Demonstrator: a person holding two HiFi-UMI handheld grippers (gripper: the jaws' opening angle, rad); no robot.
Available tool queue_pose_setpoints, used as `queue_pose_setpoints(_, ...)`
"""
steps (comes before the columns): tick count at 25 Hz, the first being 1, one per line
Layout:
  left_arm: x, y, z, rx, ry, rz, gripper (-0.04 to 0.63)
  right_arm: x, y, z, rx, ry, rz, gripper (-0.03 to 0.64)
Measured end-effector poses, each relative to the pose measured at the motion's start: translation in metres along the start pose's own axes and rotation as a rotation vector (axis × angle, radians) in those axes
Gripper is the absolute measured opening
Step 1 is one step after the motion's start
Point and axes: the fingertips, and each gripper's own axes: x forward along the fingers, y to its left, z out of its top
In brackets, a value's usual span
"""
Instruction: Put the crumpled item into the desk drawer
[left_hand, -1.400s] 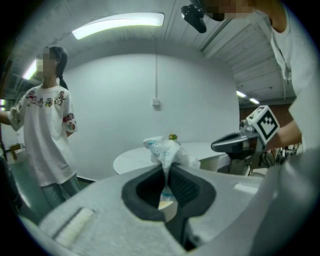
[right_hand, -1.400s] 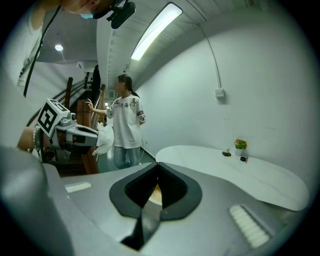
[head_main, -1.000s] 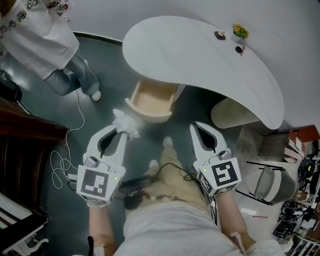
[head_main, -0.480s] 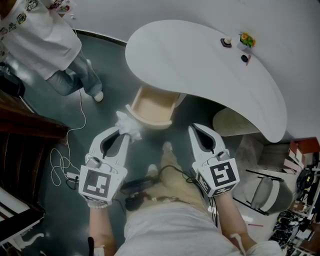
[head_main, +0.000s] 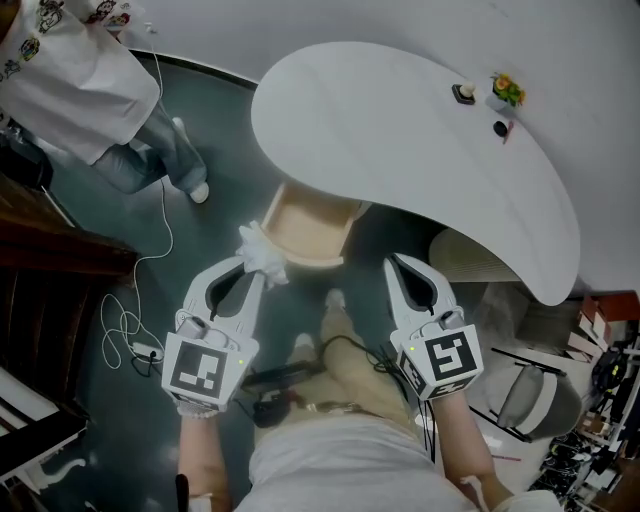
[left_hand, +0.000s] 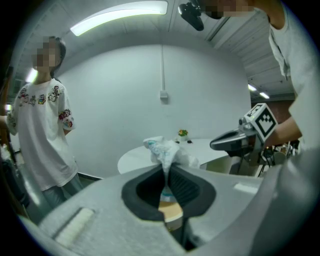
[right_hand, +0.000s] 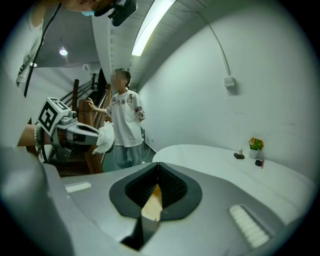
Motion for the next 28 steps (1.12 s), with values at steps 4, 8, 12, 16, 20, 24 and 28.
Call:
queue_pose_setpoints(4,0.015,0.004,0.000,-0.002,0.013,-0.005,0.015,0.009,-0.012,-0.003,0.015,0.013,-0.002,0.005)
queue_pose_setpoints(8,0.033,0.007,-0.002,-0.020,0.020,-0.008,0.015,0.019,-0.025,-0.005,0.022,0.021,0.005,0.005)
queue_pose_setpoints(12,0.042,0.009,-0.012,-0.034,0.035,-0.011,0.015,0.028,-0.029,-0.011,0.023,0.032,0.011,0.005)
queue_pose_setpoints(16,0.052,0.015,-0.026,-0.032,0.041,-0.008,0.015,0.041,-0.028,-0.023,0.015,0.048,0.020,0.005)
queue_pose_setpoints(20,0.068,0.016,-0.039,-0.039,0.047,-0.013,0.015,0.051,-0.035,-0.032,0.017,0.055,0.020,0.005)
queue_pose_setpoints(24,0.085,0.023,-0.050,0.009,0.042,-0.033,0.015,0.064,-0.041,-0.040,0.022,0.058,0.024,0.005)
queue_pose_setpoints(28,0.105,0.026,-0.064,0.016,0.064,-0.055,0.015,0.074,-0.049,-0.052,0.028,0.070,0.027,0.005)
